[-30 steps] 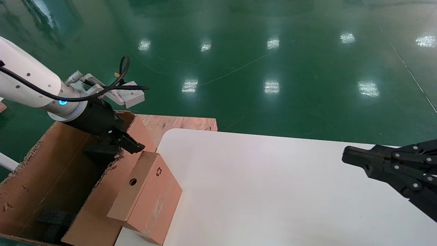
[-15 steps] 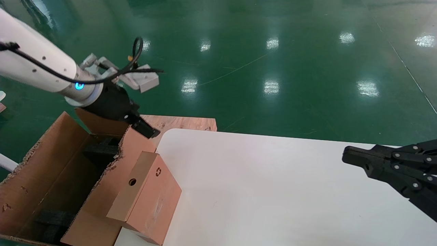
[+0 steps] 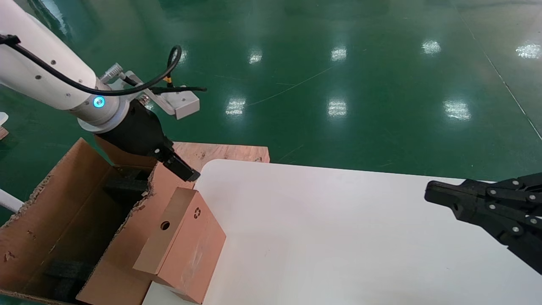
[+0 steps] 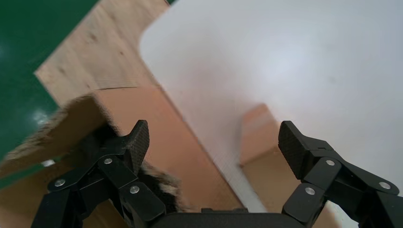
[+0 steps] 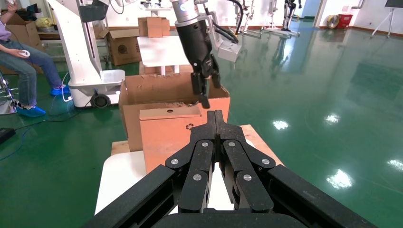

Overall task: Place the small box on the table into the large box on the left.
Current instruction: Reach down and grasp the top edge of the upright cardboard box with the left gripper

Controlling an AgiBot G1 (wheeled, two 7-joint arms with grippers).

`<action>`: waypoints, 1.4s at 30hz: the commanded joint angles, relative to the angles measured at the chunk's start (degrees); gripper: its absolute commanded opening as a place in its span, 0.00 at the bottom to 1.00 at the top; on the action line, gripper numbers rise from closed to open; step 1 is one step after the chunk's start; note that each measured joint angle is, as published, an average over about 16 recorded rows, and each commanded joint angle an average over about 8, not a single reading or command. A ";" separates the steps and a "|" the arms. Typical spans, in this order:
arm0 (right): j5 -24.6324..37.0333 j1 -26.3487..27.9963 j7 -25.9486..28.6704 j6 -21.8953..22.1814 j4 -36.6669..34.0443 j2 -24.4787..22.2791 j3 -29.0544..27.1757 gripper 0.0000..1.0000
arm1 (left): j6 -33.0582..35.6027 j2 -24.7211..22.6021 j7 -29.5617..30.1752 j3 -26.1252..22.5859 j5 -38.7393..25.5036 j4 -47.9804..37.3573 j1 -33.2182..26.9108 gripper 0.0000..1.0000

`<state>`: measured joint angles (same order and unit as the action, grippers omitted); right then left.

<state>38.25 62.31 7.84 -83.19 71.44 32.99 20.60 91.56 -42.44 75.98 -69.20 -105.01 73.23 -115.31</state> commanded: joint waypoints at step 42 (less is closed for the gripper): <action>-0.01 -0.01 -0.01 0.01 -0.01 0.00 0.00 0.00 | -0.44 -8.02 15.35 -13.40 3.51 -9.25 -5.52 1.00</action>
<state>38.24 62.31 7.84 -83.18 71.43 32.99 20.60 91.02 -50.14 90.79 -82.34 -101.30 64.58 -120.82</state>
